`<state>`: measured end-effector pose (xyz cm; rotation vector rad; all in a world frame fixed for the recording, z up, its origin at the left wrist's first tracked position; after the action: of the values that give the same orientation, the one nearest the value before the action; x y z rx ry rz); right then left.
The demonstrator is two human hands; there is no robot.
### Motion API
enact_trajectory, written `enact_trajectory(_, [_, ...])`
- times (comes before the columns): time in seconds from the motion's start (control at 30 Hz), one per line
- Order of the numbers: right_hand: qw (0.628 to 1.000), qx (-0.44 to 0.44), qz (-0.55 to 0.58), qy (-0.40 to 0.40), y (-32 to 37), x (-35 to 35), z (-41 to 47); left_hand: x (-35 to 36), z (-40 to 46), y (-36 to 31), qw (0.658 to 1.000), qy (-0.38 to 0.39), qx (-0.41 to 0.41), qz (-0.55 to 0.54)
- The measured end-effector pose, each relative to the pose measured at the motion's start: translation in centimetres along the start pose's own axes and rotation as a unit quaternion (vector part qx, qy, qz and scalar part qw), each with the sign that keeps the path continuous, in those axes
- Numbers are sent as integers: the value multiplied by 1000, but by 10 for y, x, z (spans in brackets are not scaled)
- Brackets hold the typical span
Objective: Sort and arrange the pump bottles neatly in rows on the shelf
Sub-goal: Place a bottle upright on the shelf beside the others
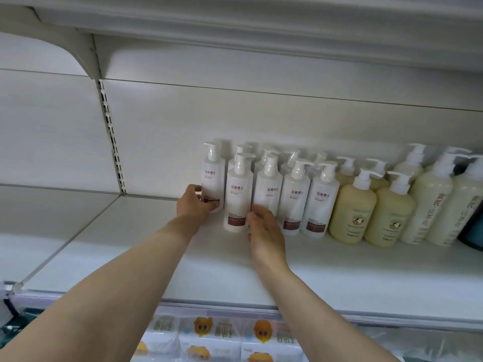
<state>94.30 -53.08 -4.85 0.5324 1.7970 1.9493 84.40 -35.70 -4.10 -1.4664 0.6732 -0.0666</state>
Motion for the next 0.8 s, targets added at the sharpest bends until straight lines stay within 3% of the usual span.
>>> enact_trajectory(0.4, [994, 72, -70, 53, 24, -26, -19, -4, -58, -15, 991, 5, -50, -127])
enact_trajectory(0.8, [998, 65, -22, -4, 45, -88, -71, 45, -149, -45, 959, 78, -14, -271])
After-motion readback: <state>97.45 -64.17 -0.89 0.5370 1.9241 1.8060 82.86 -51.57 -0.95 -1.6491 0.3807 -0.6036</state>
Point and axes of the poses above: each hand's wrist, its own z-axis towards the middle knuckle, its own x-axis out of the palm, y = z × x, the point moved 4 cm from there along z, towards the middle knuckle, and after that the axes turned 14 degrees about y, right-handed, at the moved point
